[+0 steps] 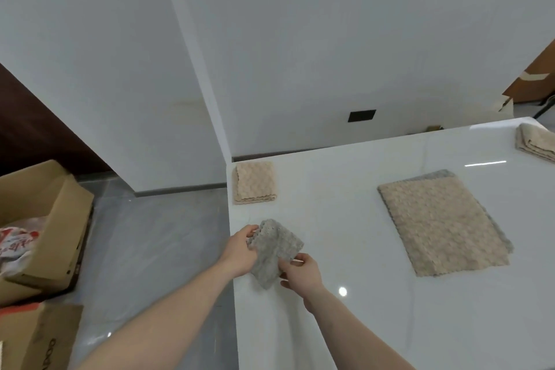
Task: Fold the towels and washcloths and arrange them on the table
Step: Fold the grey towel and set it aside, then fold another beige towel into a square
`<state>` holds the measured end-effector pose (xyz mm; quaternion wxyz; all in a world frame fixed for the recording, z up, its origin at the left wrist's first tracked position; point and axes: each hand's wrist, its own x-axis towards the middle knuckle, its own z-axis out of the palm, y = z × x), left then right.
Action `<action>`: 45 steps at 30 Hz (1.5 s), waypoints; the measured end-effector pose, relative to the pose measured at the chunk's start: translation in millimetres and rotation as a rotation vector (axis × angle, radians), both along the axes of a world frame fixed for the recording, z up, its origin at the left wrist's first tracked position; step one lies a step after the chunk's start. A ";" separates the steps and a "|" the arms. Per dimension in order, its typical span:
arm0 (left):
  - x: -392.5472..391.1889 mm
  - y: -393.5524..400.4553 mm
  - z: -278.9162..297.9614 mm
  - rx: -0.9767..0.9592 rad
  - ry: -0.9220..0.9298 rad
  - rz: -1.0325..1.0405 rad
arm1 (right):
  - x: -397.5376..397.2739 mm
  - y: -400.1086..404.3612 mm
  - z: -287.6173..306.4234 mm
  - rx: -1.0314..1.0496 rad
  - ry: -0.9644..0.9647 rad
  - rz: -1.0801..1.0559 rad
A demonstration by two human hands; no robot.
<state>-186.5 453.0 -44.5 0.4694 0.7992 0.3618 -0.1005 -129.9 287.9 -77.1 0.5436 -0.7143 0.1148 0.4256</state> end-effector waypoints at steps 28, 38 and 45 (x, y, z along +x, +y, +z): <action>25.4 -302.7 102.8 0.246 -0.292 -0.370 | 61.1 -352.8 153.9 -0.085 -0.548 0.154; 38.6 -368.1 124.9 0.242 -0.220 -0.408 | 92.3 -427.0 177.9 -0.095 -0.612 0.142; 67.4 -390.4 118.3 0.213 -0.176 -0.448 | 105.9 -460.6 172.5 -0.128 -0.626 0.106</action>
